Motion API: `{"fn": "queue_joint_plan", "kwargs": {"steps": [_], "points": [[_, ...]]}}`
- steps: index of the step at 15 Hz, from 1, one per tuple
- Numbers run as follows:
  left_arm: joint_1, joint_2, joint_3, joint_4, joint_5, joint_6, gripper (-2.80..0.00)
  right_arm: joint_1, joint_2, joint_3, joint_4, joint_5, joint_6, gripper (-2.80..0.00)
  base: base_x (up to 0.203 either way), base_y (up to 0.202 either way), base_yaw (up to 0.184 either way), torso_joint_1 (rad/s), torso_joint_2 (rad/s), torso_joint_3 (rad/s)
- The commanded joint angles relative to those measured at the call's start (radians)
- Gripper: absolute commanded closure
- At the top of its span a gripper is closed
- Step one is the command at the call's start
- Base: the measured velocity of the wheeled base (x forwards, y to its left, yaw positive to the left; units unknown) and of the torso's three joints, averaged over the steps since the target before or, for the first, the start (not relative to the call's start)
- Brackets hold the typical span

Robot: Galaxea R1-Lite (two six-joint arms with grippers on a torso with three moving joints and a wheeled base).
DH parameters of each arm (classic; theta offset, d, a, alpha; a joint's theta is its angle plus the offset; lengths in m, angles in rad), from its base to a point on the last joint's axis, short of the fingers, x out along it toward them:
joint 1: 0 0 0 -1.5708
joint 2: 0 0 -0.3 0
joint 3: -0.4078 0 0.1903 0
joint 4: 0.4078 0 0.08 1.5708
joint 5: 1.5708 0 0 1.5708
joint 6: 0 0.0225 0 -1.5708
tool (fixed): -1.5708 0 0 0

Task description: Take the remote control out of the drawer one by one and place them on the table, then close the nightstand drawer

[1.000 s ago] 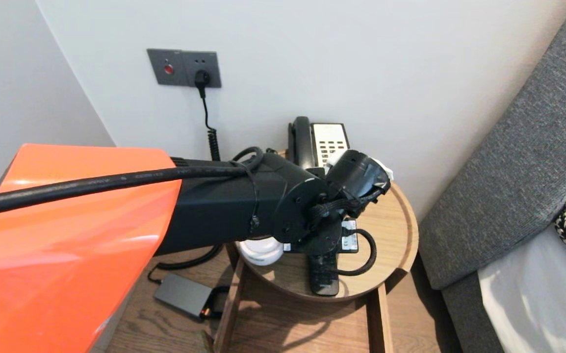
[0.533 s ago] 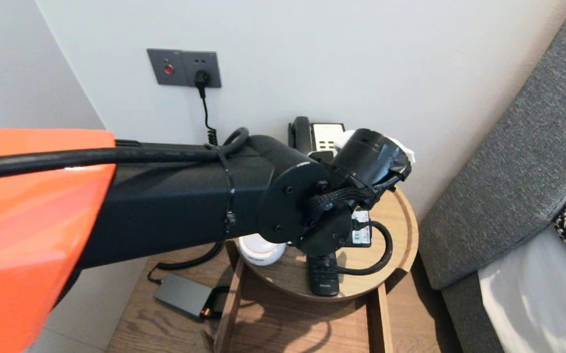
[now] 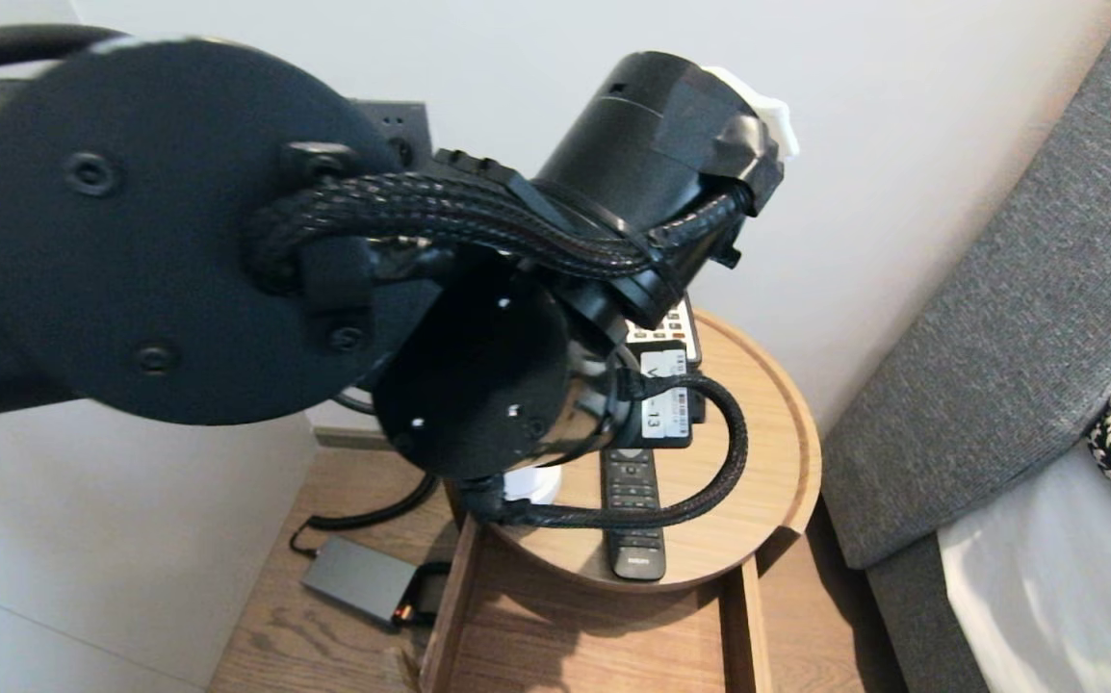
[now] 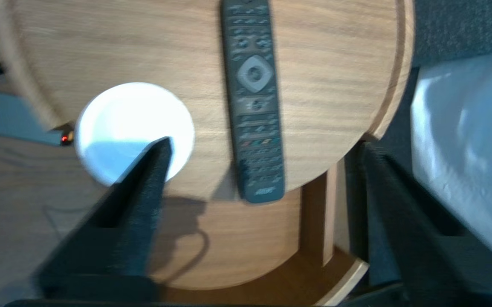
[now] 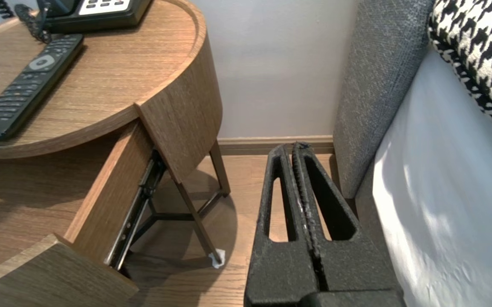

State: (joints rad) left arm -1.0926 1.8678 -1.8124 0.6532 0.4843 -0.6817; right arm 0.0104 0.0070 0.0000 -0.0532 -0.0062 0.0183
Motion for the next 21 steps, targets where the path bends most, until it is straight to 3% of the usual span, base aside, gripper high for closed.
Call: {"fn": "queue_joint_plan", "kwargs": {"steps": [1, 6, 10, 16, 21], "points": [[-0.001, -0.136, 0.118, 0.005, 0.002, -0.004, 0.00, 0.000, 0.001, 0.026, -0.001, 0.000, 0.000, 0.00, 0.000, 0.000, 0.000, 0.000, 0.00, 0.000], [-0.001, -0.321, 0.436, 0.002, -0.017, -0.009, 0.00, 0.000, 0.001, 0.026, -0.001, 0.000, 0.000, 0.00, 0.000, 0.000, 0.000, 0.000, 0.00, 0.000], [0.009, -0.444, 0.666, 0.006, -0.131, -0.051, 0.00, 0.000, 0.001, 0.026, -0.001, 0.000, 0.000, 0.00, 0.000, 0.000, 0.000, 0.000, 0.00, 0.000], [0.014, -0.512, 0.903, -0.018, -0.290, -0.101, 0.00, 0.000, 0.001, 0.026, -0.001, 0.000, 0.000, 0.00, 0.000, 0.000, 0.000, 0.000, 0.00, 0.000], [0.005, -0.503, 1.076, -0.132, -0.319, -0.104, 0.00, 0.000, 0.001, 0.026, -0.001, -0.001, 0.000, 0.00, 0.000, 0.000, 0.000, 0.000, 0.00, 0.000]]}}
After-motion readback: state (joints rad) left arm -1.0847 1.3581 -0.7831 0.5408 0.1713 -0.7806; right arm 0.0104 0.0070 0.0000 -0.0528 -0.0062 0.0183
